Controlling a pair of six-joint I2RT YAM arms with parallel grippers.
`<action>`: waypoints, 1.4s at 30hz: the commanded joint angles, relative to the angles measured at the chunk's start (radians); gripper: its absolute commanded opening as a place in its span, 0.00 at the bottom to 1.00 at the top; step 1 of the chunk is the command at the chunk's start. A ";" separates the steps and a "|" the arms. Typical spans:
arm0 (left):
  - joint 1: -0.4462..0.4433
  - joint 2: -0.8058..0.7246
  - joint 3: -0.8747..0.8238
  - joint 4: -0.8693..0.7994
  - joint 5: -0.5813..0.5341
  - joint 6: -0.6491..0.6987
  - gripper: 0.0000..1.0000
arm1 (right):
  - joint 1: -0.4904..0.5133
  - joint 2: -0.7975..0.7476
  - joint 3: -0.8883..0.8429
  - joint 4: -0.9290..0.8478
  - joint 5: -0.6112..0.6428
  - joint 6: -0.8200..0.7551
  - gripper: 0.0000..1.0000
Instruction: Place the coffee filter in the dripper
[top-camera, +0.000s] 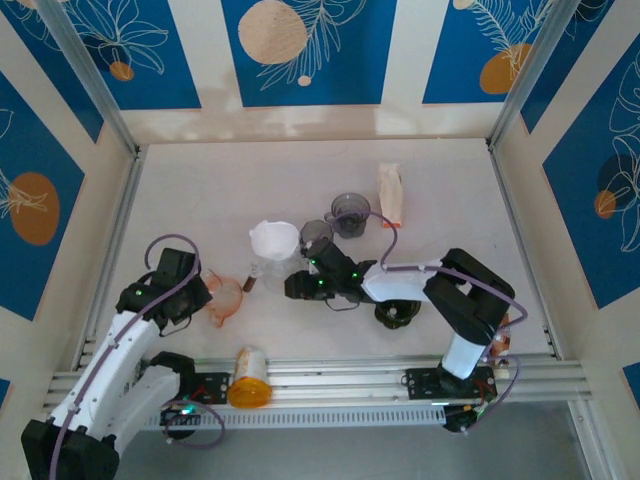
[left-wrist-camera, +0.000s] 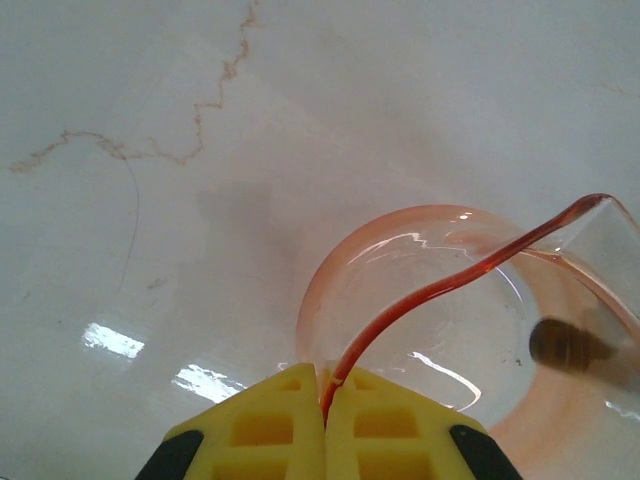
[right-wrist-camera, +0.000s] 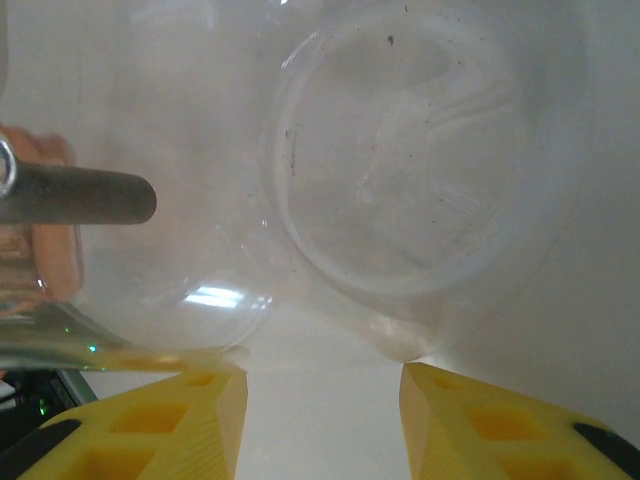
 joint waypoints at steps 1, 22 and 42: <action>0.018 -0.019 0.011 -0.004 0.004 0.011 0.00 | -0.014 0.059 0.082 0.034 -0.019 -0.019 0.44; 0.037 -0.007 -0.005 0.031 0.048 0.047 0.00 | -0.048 0.436 0.566 -0.074 -0.062 -0.003 0.42; -0.009 -0.034 -0.009 0.066 0.078 0.055 0.00 | 0.062 0.088 0.208 -0.043 0.142 0.005 0.52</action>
